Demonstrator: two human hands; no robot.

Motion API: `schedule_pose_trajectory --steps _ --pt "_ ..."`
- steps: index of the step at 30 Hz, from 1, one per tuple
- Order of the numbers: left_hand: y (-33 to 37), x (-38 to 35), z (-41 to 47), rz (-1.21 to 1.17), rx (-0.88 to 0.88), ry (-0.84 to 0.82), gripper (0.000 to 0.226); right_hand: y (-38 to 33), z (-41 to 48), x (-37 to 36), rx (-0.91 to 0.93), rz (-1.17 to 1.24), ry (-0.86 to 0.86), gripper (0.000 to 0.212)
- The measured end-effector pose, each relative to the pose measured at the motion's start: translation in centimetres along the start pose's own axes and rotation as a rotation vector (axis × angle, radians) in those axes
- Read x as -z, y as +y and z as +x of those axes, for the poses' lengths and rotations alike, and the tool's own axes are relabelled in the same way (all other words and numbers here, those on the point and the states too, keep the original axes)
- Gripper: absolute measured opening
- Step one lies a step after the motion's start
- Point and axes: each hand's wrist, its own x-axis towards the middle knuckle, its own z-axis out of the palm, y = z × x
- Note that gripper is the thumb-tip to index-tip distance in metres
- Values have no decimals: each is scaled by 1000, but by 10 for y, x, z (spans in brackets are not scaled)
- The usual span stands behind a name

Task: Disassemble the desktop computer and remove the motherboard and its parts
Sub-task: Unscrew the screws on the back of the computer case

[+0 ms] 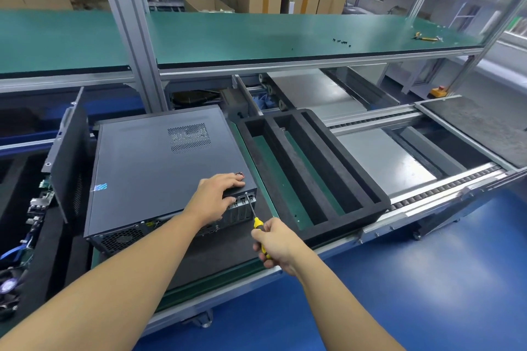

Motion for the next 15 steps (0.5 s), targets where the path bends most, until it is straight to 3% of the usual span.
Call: schedule_pose_trajectory --steps 15 --pt "-66 62 -75 37 22 9 49 -4 -15 -124 47 -100 -26 7"
